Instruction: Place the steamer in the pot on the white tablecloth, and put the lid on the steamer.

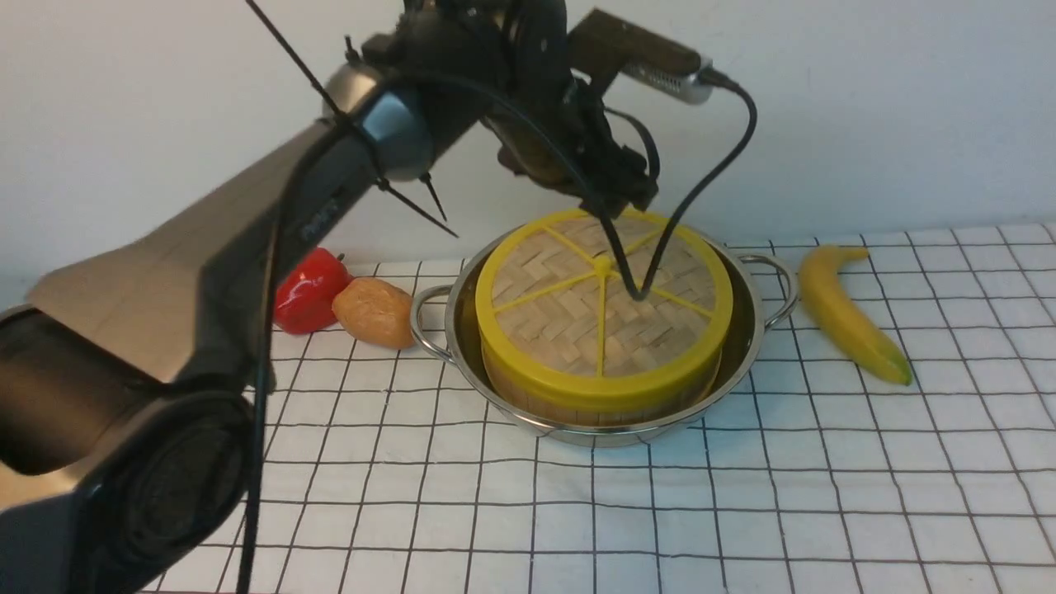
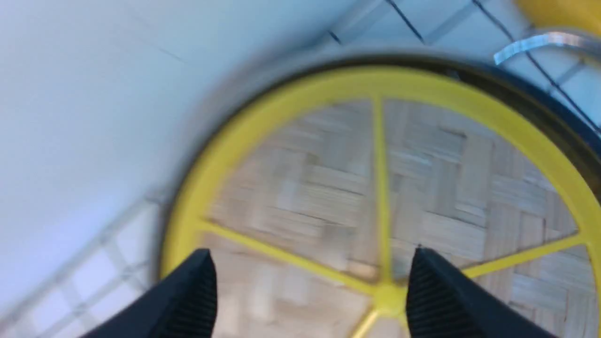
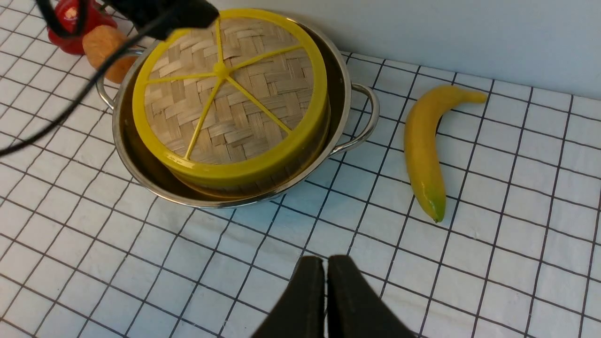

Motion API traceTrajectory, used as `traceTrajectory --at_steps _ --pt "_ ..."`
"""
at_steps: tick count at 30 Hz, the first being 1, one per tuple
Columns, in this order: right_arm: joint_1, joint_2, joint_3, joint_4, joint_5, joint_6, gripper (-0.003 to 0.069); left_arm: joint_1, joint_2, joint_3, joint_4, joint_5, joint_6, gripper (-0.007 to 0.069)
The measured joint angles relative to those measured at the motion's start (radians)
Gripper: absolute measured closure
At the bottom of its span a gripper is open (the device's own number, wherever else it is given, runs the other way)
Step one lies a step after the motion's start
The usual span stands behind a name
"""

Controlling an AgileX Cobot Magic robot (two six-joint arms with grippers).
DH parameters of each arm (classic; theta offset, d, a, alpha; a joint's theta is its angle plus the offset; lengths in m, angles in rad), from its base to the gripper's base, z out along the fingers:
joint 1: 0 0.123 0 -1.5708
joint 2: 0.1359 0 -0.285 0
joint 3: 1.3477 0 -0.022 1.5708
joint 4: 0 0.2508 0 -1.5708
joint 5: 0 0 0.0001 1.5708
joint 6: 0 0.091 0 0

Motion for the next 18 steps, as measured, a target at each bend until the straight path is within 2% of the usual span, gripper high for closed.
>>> traceTrajectory --at_steps 1,2,4,5,7,9,12,18 --pt "0.000 0.000 0.000 0.000 0.000 0.000 0.0629 0.000 -0.010 -0.003 0.006 0.012 0.000 0.0139" --pt "0.000 0.000 0.000 0.000 0.000 0.000 0.0627 0.000 -0.053 -0.023 0.062 0.068 0.000 0.0177" --pt "0.000 0.000 0.000 0.000 0.000 0.000 0.0625 0.000 -0.105 -0.030 0.115 0.122 -0.001 0.0256" --pt "0.000 0.000 0.000 0.000 0.000 0.000 0.0623 0.000 -0.140 -0.032 0.155 0.136 -0.003 0.0330" --pt "0.000 0.000 0.000 0.000 0.000 0.000 0.0622 0.000 -0.171 -0.030 0.189 0.145 -0.012 0.0400" --pt "0.000 0.000 0.000 0.000 0.000 -0.009 0.0619 0.000 -0.275 -0.012 0.226 0.150 -0.028 0.0592" --pt "0.000 0.000 0.000 0.000 0.000 -0.032 0.0617 0.000 -0.366 -0.006 0.215 0.150 -0.033 0.0643" --pt "0.000 0.000 0.000 0.000 -0.006 -0.075 0.0610 0.000 -0.567 0.020 0.171 0.151 -0.036 0.0648"
